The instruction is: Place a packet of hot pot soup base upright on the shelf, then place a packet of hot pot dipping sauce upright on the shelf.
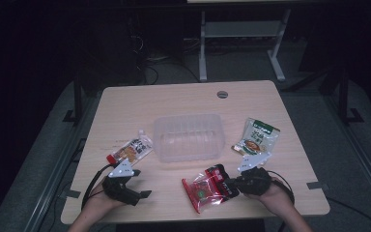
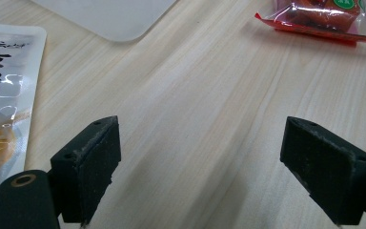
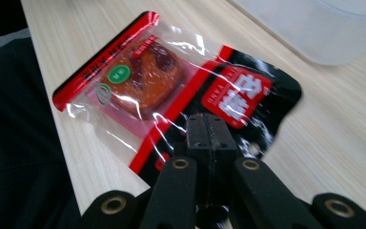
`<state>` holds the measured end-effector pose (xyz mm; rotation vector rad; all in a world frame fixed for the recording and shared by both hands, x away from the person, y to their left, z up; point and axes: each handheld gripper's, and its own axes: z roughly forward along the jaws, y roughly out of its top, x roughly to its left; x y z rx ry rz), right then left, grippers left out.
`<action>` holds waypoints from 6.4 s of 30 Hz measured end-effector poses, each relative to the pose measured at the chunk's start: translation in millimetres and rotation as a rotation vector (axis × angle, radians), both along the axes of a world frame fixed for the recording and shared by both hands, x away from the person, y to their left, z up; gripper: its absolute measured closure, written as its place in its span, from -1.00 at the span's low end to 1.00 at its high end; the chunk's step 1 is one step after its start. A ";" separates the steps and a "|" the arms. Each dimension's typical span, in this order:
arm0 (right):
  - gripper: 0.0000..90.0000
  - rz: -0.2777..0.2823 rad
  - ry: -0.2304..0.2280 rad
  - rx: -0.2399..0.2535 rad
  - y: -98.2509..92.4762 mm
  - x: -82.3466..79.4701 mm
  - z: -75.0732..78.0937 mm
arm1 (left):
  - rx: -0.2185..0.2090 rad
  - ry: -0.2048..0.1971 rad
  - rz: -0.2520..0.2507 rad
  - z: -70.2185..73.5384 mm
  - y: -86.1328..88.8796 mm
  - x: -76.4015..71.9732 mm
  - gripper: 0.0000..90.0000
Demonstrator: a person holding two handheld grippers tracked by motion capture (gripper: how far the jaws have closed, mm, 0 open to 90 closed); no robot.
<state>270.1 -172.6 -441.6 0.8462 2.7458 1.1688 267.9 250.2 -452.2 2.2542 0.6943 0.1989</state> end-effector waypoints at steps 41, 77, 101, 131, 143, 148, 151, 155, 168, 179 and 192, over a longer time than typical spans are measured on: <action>0.99 0.174 -0.009 -0.064 83.1 14.0 -5.9 | 0.005 0.005 -0.043 2.2 -7.2 -7.4 -0.71; -0.17 -0.101 -0.005 0.015 -2.8 -11.3 4.6 | -0.075 0.016 -0.191 33.5 -88.4 15.5 0.99; -0.37 -0.114 -0.014 0.025 -3.9 1.8 -4.3 | -0.001 0.033 -0.195 8.2 -94.0 21.3 0.99; -0.56 -0.085 0.048 0.152 9.5 8.2 -2.5 | 0.060 0.093 -0.182 -7.6 -94.5 23.3 0.99; -0.47 -0.053 0.140 0.150 33.0 21.0 -14.5 | 0.043 0.097 -0.172 -8.6 -94.4 23.1 0.99; -0.07 -0.024 0.150 0.175 33.2 19.4 -12.9 | 0.046 0.100 -0.171 -8.6 -94.0 23.1 1.00; 0.22 -0.010 0.122 0.188 32.1 18.2 -9.5 | 0.036 0.103 -0.166 -9.0 -93.7 23.2 1.00; 0.53 0.011 0.110 0.206 30.7 17.3 -6.5 | 0.044 0.099 -0.172 -8.8 -93.5 23.0 1.00; 1.00 0.100 0.092 0.270 37.9 17.2 -1.2 | 0.023 0.101 -0.157 -9.9 -93.6 22.1 1.00; 1.00 0.171 0.095 0.332 50.7 22.5 7.9 | 0.027 0.097 -0.153 -9.6 -92.1 22.6 1.00; 1.00 0.226 0.090 0.407 71.5 25.7 14.8 | 0.030 0.085 -0.168 -9.9 -88.4 23.7 1.00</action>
